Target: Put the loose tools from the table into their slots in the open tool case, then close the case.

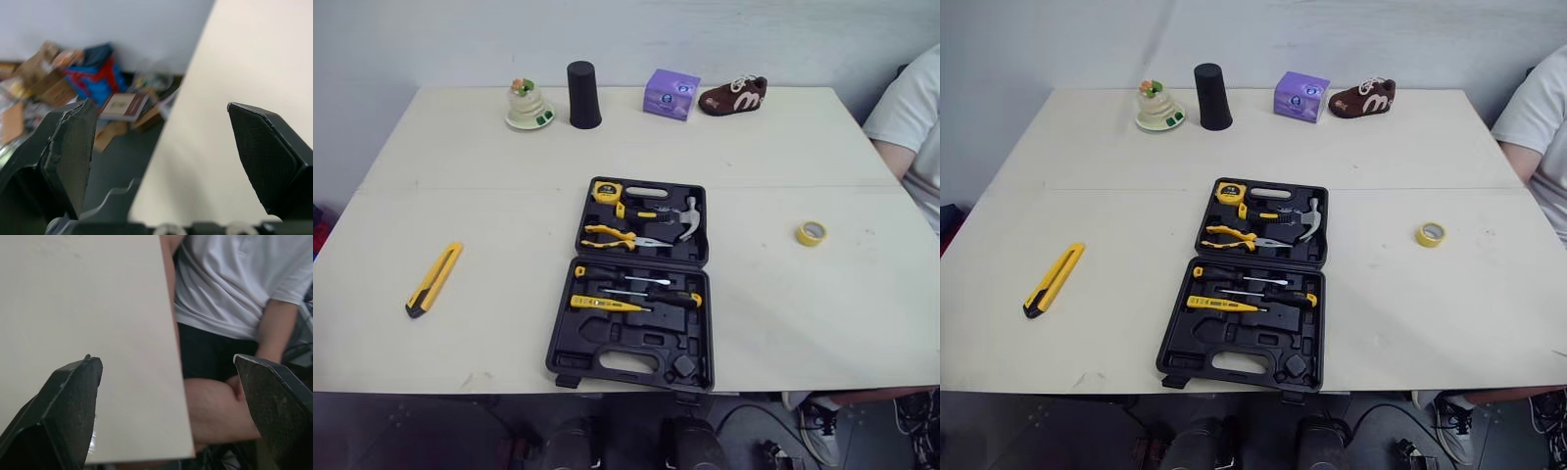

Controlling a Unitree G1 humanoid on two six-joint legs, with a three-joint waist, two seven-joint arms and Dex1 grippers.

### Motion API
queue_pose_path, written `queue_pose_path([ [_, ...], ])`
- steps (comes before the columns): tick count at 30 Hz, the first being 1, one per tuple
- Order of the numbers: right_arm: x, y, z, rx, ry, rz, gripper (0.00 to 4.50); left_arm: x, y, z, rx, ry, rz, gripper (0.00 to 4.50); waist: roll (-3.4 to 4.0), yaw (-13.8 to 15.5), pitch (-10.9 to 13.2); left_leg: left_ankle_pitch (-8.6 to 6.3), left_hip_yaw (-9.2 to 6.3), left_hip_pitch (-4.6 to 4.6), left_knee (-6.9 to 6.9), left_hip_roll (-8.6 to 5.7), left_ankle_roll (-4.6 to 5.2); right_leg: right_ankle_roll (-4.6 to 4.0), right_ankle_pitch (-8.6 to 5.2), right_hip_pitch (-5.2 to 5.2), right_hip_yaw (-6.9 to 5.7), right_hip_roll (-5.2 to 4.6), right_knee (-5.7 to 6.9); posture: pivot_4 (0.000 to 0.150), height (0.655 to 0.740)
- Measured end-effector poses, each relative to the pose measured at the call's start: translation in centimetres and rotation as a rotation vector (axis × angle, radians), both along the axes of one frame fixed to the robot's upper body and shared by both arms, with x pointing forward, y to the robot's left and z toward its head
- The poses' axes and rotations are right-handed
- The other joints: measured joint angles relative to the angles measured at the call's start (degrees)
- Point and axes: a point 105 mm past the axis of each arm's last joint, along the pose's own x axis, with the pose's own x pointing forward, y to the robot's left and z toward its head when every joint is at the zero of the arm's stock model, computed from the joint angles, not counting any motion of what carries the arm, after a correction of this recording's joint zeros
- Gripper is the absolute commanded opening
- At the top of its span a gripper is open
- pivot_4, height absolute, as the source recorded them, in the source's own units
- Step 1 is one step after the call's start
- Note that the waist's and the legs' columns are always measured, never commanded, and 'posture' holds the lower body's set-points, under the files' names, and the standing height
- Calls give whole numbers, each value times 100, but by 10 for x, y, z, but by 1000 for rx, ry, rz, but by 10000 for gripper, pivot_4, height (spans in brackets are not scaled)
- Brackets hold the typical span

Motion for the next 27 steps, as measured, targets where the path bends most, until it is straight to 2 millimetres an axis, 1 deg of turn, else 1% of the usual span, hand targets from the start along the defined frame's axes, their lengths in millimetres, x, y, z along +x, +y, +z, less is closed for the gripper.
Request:
queue_pose_path([
  [2, 11, 11, -1, 66, -30, 86, 45000, 13, -12, 8, 12, -10, -72, 44662, 2, -2, 1, 0, 0, 1, 2, -2, 0, 0, 0, 6, -1, 0, -1, 1500, 7400],
  [4, 30, 29, 1, 110, -82, 203, 45000, 21, -25, 11, 8, 16, -141, 44662, 6, -25, 3, 0, 2, 4, 1, 0, 1, 0, 0, 8, -4, 1, -1, 1500, 7400],
  [6, 60, 58, 4, 127, -131, 364, 45000, 34, -44, 9, -18, 56, -241, 44662, 5, -100, 4, 1, 3, 2, 7, 2, 0, 1, 1, 10, -6, 5, 4, 1500, 7400],
  [7, 75, 78, 7, 128, -150, 465, 45000, 43, -58, 9, -27, 78, -309, 44662, 6, -120, 4, 2, 3, 2, 7, 2, 0, 1, 1, 8, -6, 6, 7, 1500, 7400],
  [8, 83, 91, 9, 125, -161, 533, 45000, 48, -66, 9, -35, 93, -347, 44662, 11, -123, 7, 2, 3, 0, 6, 2, 0, 1, 1, 7, -7, 5, 10, 1500, 7400],
  [9, 92, 109, 15, 119, -181, 624, 45000, 53, -74, 9, -46, 120, -380, 44662, 18, -120, 11, 3, 3, 0, 3, 1, 1, 2, 0, 4, -7, 7, 11, 1500, 7400],
  [10, 95, 119, 18, 113, -186, 672, 45000, 56, -77, 9, -54, 138, -392, 44662, 20, -113, 13, 5, 1, -2, 1, 2, 4, 1, 0, 1, -11, 8, 16, 1500, 7400],
  [11, 101, 140, 24, 106, -205, 762, 45000, 60, -81, 8, -92, 190, -403, 44662, 21, -100, 13, 21, -3, -5, -2, 4, 29, 1, 0, -2, -18, 11, 35, 1500, 7400],
  [14, 105, 177, 34, 89, -233, 906, 45000, 67, -97, 8, -149, 277, -456, 44662, 21, -54, 13, 20, -3, -10, -4, 1, 32, 1, 0, -3, -22, 10, 35, 1500, 7400],
  [16, 106, 218, 40, 58, -280, 1056, 45000, 75, -115, 8, -182, 341, -509, 44662, 21, -19, 13, 19, -2, -11, 2, 0, 33, 1, 0, -1, -20, 10, 32, 1500, 7400],
  [17, 105, 242, 42, 60, -301, 1139, 45000, 78, -129, 7, -206, 369, -549, 44662, 21, -3, 14, 18, -2, -12, 5, -2, 32, 1, 0, -1, -18, 9, 33, 1500, 7400],
  [18, 104, 253, 44, 59, -313, 1177, 45000, 78, -133, 6, -220, 386, -562, 44662, 21, 13, 14, 17, -1, -13, 6, -3, 30, 2, 1, -2, -15, 8, 34, 1500, 7400],
  [19, 102, 271, 50, 82, -340, 1229, 45000, 78, -142, 1, -257, 425, -581, 44662, 23, 21, 15, 14, -2, -13, 6, -3, 25, 1, 0, -3, -14, 8, 35, 1500, 7400],
  [21, 99, 286, 57, 93, -359, 1279, 45000, 79, -148, -3, -283, 455, -590, 44662, 23, 30, 15, 14, -3, -13, 6, -3, 23, 1, 0, -6, -14, 9, 35, 1500, 7400],
  [23, 94, 306, 64, 85, -363, 1367, 45000, 89, -154, -4, -290, 482, -583, 44662, 19, 59, 17, 15, -10, -14, 8, -3, 12, 1, 0, -9, -15, 10, 28, 1500, 7400],
  [25, 90, 322, 67, 77, -368, 1437, 45000, 96, -158, -5, -275, 514, -580, 44662, 18, 62, 17, 12, -10, -14, 8, -4, -1, 0, 0, -9, -14, 11, 29, 1500, 7400],
  [27, 89, 325, 65, 93, -357, 1448, 45000, 103, -163, -5, -259, 526, -582, 44662, 17, 55, 17, 16, -8, -17, 7, -7, 7, 1, 0, -9, -15, 12, 38, 1500, 7400],
])
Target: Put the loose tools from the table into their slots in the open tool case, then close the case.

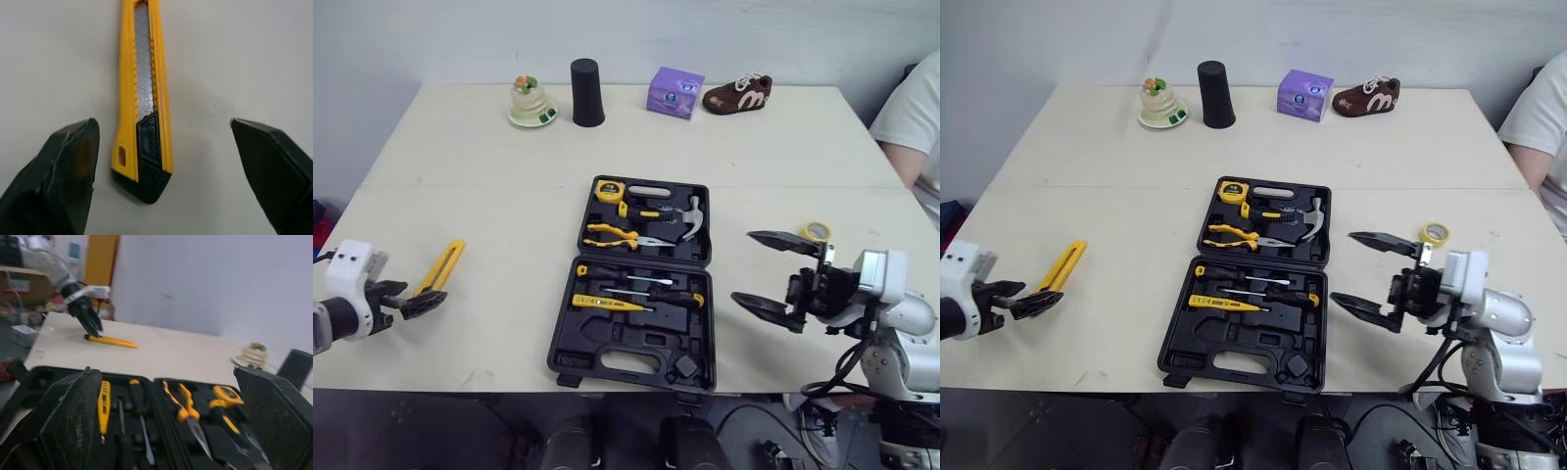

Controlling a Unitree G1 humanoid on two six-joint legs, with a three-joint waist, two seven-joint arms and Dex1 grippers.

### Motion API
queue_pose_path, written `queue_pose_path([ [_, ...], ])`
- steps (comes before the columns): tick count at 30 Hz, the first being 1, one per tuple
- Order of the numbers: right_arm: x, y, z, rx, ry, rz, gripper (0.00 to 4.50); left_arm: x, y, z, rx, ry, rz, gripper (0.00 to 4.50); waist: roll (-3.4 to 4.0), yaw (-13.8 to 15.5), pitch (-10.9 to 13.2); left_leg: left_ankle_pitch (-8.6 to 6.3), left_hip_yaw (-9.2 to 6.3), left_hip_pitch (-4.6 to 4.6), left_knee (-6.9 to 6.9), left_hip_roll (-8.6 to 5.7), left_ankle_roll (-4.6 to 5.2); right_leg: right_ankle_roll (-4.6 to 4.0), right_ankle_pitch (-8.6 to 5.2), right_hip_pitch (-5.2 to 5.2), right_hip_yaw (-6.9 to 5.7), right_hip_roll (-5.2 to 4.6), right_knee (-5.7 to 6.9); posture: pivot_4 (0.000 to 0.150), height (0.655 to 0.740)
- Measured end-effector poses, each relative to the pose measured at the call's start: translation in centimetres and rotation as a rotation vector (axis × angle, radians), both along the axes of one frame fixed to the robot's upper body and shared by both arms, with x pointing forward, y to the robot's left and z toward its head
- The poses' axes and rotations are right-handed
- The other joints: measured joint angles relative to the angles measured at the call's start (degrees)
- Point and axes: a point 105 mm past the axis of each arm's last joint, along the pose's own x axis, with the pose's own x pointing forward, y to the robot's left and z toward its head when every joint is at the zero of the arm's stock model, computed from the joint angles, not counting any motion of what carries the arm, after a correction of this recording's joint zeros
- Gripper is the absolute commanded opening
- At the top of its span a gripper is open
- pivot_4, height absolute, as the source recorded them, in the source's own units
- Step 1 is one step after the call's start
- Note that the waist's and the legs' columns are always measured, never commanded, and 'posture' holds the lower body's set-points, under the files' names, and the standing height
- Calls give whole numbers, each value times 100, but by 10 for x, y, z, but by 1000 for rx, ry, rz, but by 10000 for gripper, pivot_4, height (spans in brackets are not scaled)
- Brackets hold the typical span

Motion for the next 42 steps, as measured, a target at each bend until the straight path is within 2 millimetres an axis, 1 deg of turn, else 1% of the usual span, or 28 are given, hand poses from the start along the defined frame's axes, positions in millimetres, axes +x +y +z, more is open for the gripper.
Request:
queue_pose_path([
  [1, 0, 0, -1, 1, 8, -2, 45000, 3, 0, 1, 9, 2, 8, 44662, -1, -7, 0, 13, 0, -3, -1, 0, 23, 0, 0, -1, -1, 1, 1, 1500, 7400],
  [6, -2, 1, -5, -18, 26, 17, 45000, 18, 2, -2, 4, 13, 62, 44662, -3, -15, 2, 14, 7, -4, -2, 1, 29, 0, 0, -4, -8, 9, 2, 1500, 7400],
  [8, -3, 1, -6, -32, 27, 31, 45000, 19, 3, -9, -7, 38, 72, 44662, -9, -39, 5, 15, 18, -4, -2, 2, 30, 0, 0, -12, -13, 12, 6, 1500, 7400],
  [14, -9, 5, -10, -63, 32, 60, 45000, 22, -4, -8, -31, 57, 42, 44662, -13, -13, 7, 17, 21, -4, 2, 0, 33, 1, 0, -15, -10, 7, 12, 1500, 7400],
  [17, -10, 6, -10, -71, 25, 59, 45000, 21, -5, -9, -30, 65, 38, 44662, -13, -11, 7, 17, 22, -1, 3, -3, 34, 1, 0, -15, -10, 5, 12, 1500, 7400],
  [18, -10, 6, -10, -71, 26, 57, 45000, 21, -5, -10, -29, 67, 37, 39091, -13, -11, 7, 17, 22, -1, 2, -2, 34, 1, 0, -15, -10, 5, 12, 1500, 7400],
  [19, -11, 6, -10, -71, 27, 56, 45000, 20, -4, -11, -27, 70, 39, 36608, -13, -11, 7, 17, 22, 0, 2, -2, 34, 1, 0, -15, -9, 5, 12, 1500, 7400],
  [24, -10, 5, -10, -81, 27, 45, 45000, 13, -1, -17, -44, 77, 54, 13913, -12, -14, 7, 17, 23, 2, 2, -2, 34, 1, 0, -15, -8, 3, 13, 1500, 7400],
  [25, -10, 5, -10, -85, 26, 45, 45000, 14, -2, -16, -49, 55, 43, 12151, -12, -13, 7, 17, 24, 2, 2, -2, 34, 1, 0, -15, -8, 2, 12, 1500, 7400],
  [27, -10, 3, -9, -94, 25, 41, 45000, 15, -9, -14, -64, 1, 1, 12154, -11, -11, 7, 17, 24, 2, 4, -2, 34, 1, 0, -15, -7, 0, 11, 1500, 7400],
  [28, -10, 3, -9, -99, 25, 40, 45000, 17, -16, -13, -80, -25, -32, 12154, -11, 3, 7, 18, 21, 0, 7, -3, 36, 1, 0, -13, -7, -1, 10, 1500, 7400],
  [30, -11, 1, -10, -121, 23, 36, 45000, 21, -43, -5, -124, -91, -154, 12154, -24, 82, 14, 19, 17, -6, 14, -3, 37, 1, 1, -14, -2, -2, 4, 1500, 7400],
  [31, -11, 0, -12, -132, 24, 33, 45000, 21, -51, 0, -128, -113, -200, 12154, -33, 112, 16, 19, 16, -7, 16, -2, 37, 1, 1, -15, 2, -1, 4, 1500, 7400],
  [33, -11, -8, -17, -142, 32, 1, 45000, 21, -78, 18, -102, -192, -361, 12154, -49, 146, 11, 19, 7, -11, 16, -3, 36, 0, 1, -9, 2, -1, 0, 1500, 7400],
  [37, -10, -19, -26, -168, 56, -52, 45000, 15, -138, 59, -75, -377, -711, 12154, -48, 138, 11, 20, 13, -10, 15, -9, 38, 1, 2, -6, -2, 6, -3, 1500, 7400],
  [38, -10, -22, -28, -175, 64, -63, 45000, 13, -152, 65, -80, -397, -779, 12154, -48, 137, 11, 21, 13, -8, 16, -7, 38, 1, 1, -6, -4, 10, -3, 1500, 7400],
  [39, -11, -29, -30, -182, 77, -89, 45000, 10, -175, 70, -95, -401, -883, 12154, -48, 158, 11, 23, 9, -6, 17, -7, 39, 1, 2, 1, -7, 22, -1, 1500, 7400],
  [40, -12, -34, -31, -190, 77, -106, 45000, 3, -196, 71, -110, -387, -988, 12154, -48, 166, 12, 24, 10, -6, 19, -8, 41, 2, 2, 4, -5, 29, 1, 1500, 7400],
  [42, -15, -40, -33, -201, 82, -131, 45000, -15, -229, 63, -126, -318, -1180, 12154, -46, 162, 11, 25, 10, 2, 20, -8, 44, 5, 3, 23, -2, 36, -3, 1500, 7400],
])
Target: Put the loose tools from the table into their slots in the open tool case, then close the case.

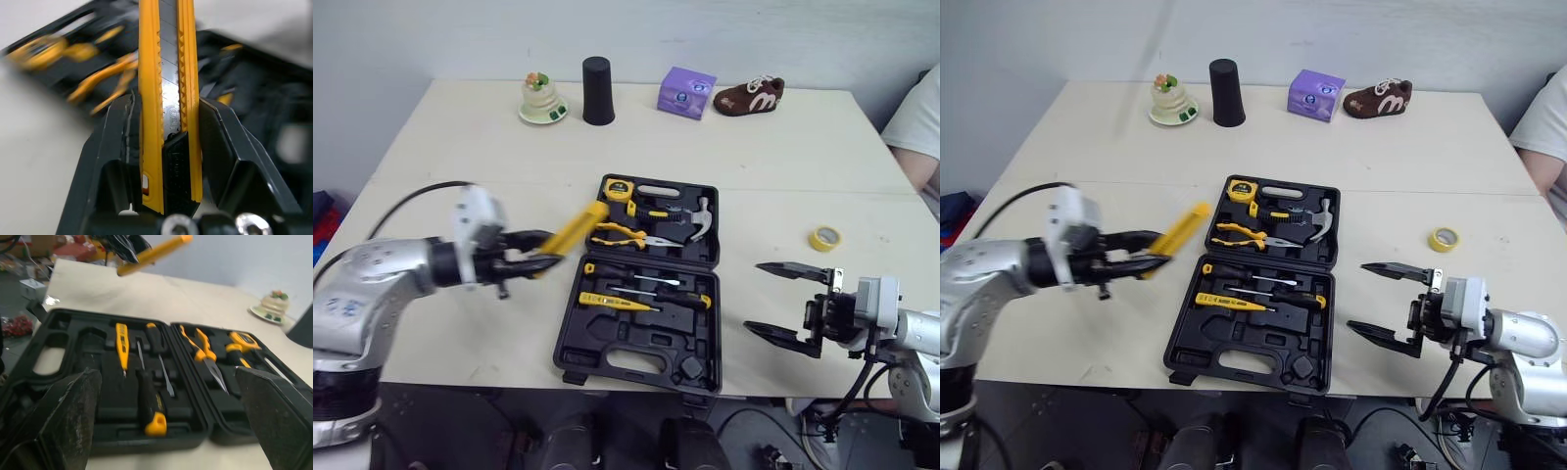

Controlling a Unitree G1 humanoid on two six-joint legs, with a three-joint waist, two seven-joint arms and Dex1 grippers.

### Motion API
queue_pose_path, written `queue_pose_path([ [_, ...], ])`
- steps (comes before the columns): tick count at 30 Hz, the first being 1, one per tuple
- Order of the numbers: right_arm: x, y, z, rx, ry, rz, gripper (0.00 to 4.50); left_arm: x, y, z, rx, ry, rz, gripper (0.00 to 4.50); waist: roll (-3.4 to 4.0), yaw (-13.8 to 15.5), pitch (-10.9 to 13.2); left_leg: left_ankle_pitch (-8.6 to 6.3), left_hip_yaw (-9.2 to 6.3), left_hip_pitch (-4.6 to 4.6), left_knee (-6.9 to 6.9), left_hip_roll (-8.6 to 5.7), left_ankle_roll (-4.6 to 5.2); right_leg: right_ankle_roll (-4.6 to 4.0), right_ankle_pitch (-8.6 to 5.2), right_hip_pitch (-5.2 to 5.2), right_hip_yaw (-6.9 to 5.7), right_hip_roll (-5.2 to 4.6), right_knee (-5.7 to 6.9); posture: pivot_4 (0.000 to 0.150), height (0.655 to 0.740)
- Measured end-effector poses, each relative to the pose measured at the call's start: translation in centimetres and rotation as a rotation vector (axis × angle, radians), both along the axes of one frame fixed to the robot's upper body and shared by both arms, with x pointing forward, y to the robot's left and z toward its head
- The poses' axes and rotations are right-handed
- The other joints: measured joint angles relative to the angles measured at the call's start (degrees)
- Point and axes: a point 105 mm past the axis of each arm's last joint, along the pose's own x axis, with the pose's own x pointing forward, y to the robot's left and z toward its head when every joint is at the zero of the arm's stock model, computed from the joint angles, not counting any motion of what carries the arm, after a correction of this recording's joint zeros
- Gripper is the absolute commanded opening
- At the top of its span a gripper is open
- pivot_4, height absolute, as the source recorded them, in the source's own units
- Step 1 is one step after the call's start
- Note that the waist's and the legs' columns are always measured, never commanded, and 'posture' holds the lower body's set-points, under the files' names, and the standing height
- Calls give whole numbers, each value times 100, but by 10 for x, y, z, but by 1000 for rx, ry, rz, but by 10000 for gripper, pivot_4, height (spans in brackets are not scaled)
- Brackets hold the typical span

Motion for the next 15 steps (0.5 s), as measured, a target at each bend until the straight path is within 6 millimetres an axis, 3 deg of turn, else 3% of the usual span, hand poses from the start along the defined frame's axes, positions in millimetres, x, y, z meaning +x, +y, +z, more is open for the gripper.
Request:
queue_pose_path([
  [2, -5, -9, -7, -7, 19, -29, 45000, -13, -21, -15, 52, 60, -137, 12154, 0, -41, 0, 0, 9, 4, 1, 9, 1, 0, 0, -1, -1, 18, -6, 1500, 7400],
  [7, -16, -19, -16, -16, 40, -73, 45000, -15, -52, -36, 216, 36, -309, 12153, 4, 4, 1, 8, 5, 8, 9, 13, -4, 0, 0, -1, -1, 39, -17, 1500, 7400],
  [11, -25, -19, -22, -20, 44, -90, 45000, 0, -52, -58, 345, 15, -312, 12153, 4, 9, 2, 8, 4, 7, 9, 17, -4, 0, 0, -3, 4, 41, -17, 1500, 7400],
  [15, -33, -20, -26, -7, 39, -119, 45000, 4, -49, -66, 400, 37, -285, 12153, 5, 1, 3, 8, -8, 3, 10, 18, -4, 0, 0, 3, 7, 38, -18, 1500, 7400],
])
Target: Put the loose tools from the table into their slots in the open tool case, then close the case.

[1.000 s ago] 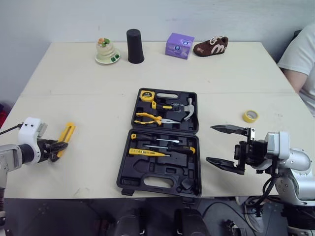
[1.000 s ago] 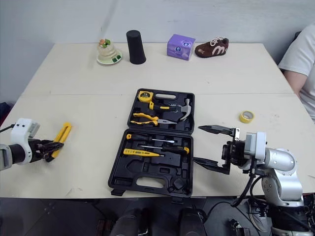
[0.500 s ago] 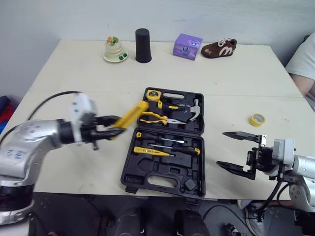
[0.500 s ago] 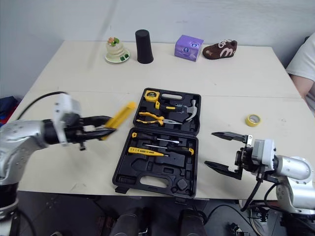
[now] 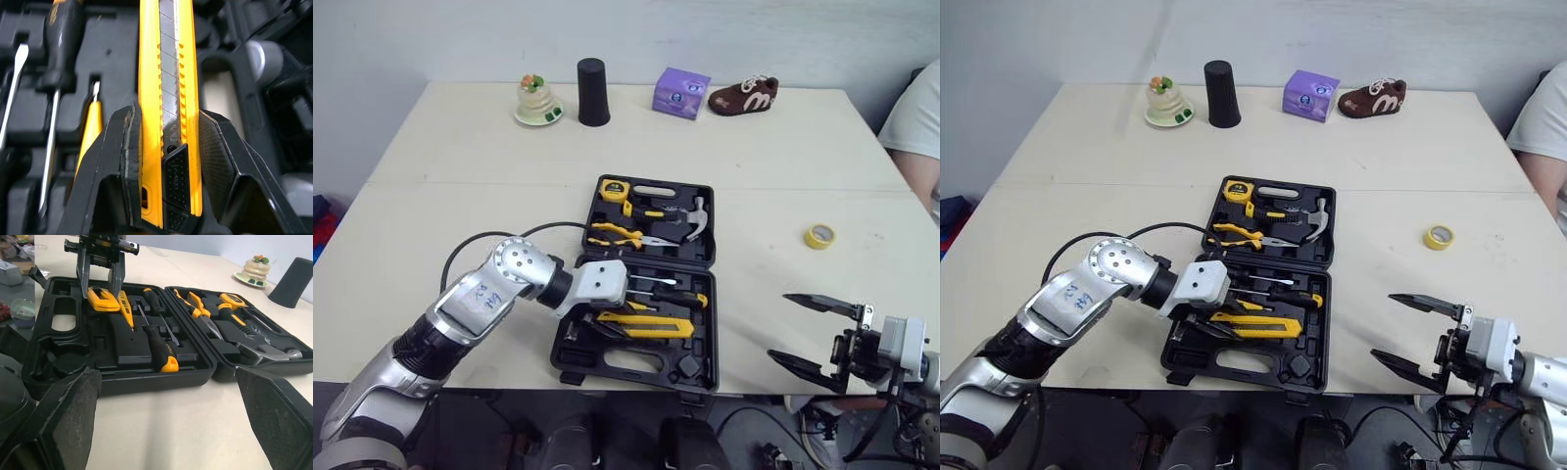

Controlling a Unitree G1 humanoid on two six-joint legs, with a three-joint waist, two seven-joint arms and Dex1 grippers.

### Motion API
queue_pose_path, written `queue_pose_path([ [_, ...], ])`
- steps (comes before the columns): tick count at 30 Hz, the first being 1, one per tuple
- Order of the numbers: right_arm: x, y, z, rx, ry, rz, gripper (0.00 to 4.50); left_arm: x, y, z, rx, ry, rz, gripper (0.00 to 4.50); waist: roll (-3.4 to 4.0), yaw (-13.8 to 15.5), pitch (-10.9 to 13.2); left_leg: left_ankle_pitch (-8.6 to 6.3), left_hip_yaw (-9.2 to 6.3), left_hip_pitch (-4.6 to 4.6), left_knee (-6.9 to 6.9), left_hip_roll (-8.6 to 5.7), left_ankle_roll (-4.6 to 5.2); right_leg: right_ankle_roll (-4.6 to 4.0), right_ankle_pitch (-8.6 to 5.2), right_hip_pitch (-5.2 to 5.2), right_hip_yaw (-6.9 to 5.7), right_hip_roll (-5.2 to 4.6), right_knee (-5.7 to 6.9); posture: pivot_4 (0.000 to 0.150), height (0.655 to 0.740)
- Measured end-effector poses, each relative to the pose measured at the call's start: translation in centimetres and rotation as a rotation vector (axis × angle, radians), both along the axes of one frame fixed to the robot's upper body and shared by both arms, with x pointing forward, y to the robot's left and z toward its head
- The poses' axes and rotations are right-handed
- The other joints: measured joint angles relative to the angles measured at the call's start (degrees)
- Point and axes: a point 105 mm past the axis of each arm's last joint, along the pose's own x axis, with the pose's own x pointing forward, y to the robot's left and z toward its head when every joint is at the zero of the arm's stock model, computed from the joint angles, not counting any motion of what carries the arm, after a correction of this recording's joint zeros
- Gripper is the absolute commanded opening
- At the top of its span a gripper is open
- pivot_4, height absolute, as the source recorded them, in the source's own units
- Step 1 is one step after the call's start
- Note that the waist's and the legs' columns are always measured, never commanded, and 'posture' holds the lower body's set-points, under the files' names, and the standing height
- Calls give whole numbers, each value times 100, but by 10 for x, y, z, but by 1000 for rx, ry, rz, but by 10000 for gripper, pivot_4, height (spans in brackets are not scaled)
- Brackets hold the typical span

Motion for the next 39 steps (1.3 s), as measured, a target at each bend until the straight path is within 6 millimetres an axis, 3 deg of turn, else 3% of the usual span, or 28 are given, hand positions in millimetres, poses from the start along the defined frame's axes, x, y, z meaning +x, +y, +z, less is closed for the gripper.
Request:
queue_pose_path([
  [16, -1, 0, 1, -11, -56, -38, 45000, -3, 1, -5, 84, -55, -6, 12153, 2, -14, -1, 0, -13, 6, 6, -1, 1, -1, -1, 17, 8, -4, -7, 1500, 7400],
  [19, 3, 0, 3, -7, -66, -43, 45000, -4, 1, -7, 92, -57, -17, 26669, 3, -20, -2, 1, -13, 9, 7, 0, 2, -1, -1, 18, 9, -4, -3, 1500, 7400],
  [21, 5, 1, 3, -3, -71, -43, 45000, -2, 1, -7, 91, -58, -14, 32676, 4, -25, -2, 1, -14, 10, 5, 1, 2, -2, -1, 18, 9, -3, -4, 1500, 7400],
  [23, 6, 3, 1, -4, -62, -36, 45000, 1, 0, -5, 56, -67, -6, 41472, 5, -26, -3, 1, -14, 8, 3, 2, 1, -3, -1, 17, 7, -2, 3, 1500, 7400],
  [31, 7, 4, 1, 3, -56, -44, 45000, -1, -6, -1, -43, -41, -61, 41472, 4, -16, -2, 1, -15, 3, 18, -3, 5, -2, -1, 16, 4, -10, 3, 1500, 7400],
  [39, 14, 3, 7, 20, -72, -70, 45000, 13, -5, 22, -227, -92, -15, 41472, 4, -17, -2, 2, -17, 2, 21, -5, 7, -2, -1, 16, 2, -18, 11, 1500, 7400],
])
